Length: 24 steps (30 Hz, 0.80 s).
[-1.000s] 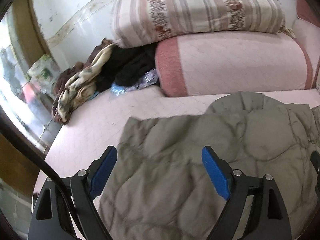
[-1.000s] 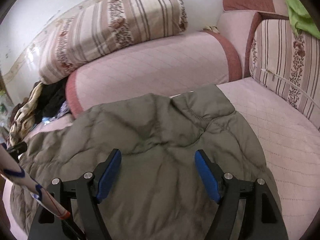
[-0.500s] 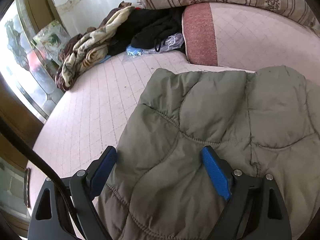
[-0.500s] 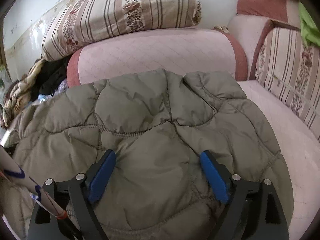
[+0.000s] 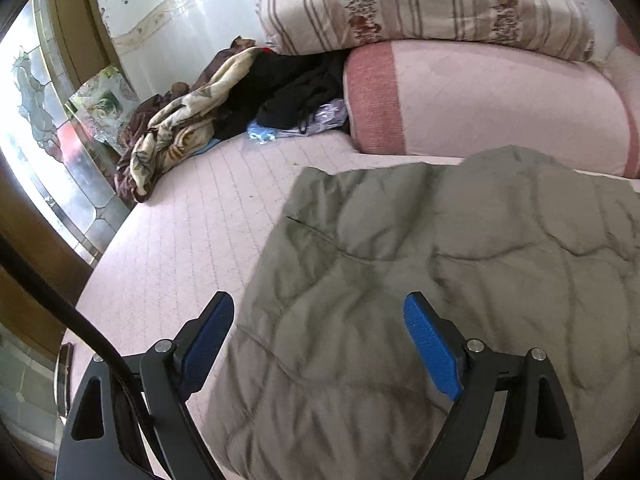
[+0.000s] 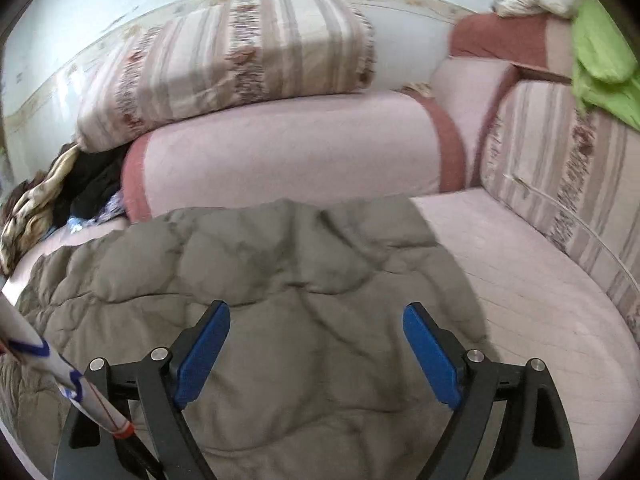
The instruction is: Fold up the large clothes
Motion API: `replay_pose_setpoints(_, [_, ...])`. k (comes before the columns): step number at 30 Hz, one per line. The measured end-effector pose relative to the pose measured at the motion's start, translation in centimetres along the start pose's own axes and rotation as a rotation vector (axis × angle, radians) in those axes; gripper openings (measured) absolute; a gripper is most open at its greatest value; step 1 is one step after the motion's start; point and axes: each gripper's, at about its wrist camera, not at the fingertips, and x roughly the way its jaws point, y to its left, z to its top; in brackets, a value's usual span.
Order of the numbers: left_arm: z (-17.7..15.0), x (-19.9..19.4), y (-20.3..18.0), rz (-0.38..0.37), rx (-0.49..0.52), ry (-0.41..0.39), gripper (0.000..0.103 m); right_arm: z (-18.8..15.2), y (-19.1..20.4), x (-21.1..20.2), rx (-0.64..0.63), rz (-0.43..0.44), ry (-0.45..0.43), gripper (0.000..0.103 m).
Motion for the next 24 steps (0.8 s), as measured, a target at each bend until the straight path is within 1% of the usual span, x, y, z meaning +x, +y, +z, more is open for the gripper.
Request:
replay_pose_setpoints(2, [-0.6,0.0,-0.9,-0.016,0.014,0.013,0.087,-0.4,-1.1,0.9,0.036,-0.014,0.038,0.092])
replay_pose_setpoints(4, [-1.1,0.4,-1.5,-0.019,0.02,0.028,0.087,-0.7,-1.7,1.8,0.043,-0.022,0.061,0.092])
replay_pose_setpoints(8, [-1.8,1.3,-2.0,-0.019,0.016,0.048,0.087,-1.2,-0.9,3.1,-0.02,-0.051,0.076,0.092])
replay_pose_setpoints(13, [-1.8,0.6,-1.5,-0.032,0.015,0.034,0.087,-1.2,-0.6,3.2,-0.033,-0.082,0.066,0.092])
replay_pose_setpoints(15, [-2.0,-0.2,-1.3,-0.044,0.011,0.018,0.087,-0.8,0.0,1.6,-0.041,-0.1,0.016,0.092])
replay_pose_setpoints(17, [-2.1,-0.9,-1.0,-0.051,0.009,0.01,0.087,-0.5,0.9,-0.2,-0.065,-0.08,-0.037,0.092])
replay_pose_setpoints(19, [-2.5,-1.1,-1.0,-0.058,0.011,0.011,0.087,-0.6,2.1,-1.7,-0.101,-0.045,-0.067,0.092])
replay_pose_setpoints(20, [-2.7,-1.0,-1.1,-0.056,0.016,0.017,0.087,-0.8,2.9,-2.1,-0.126,-0.019,-0.069,0.092])
replay_pose_setpoints(22, [-3.0,-1.0,-1.3,-0.054,0.016,0.024,0.087,-1.7,4.2,-2.1,-0.172,0.007,-0.051,0.092])
replay_pose_setpoints(24, [-3.2,-1.0,-1.3,-0.058,0.008,0.03,0.087,-3.1,5.5,-1.0,-0.225,0.002,-0.017,0.092])
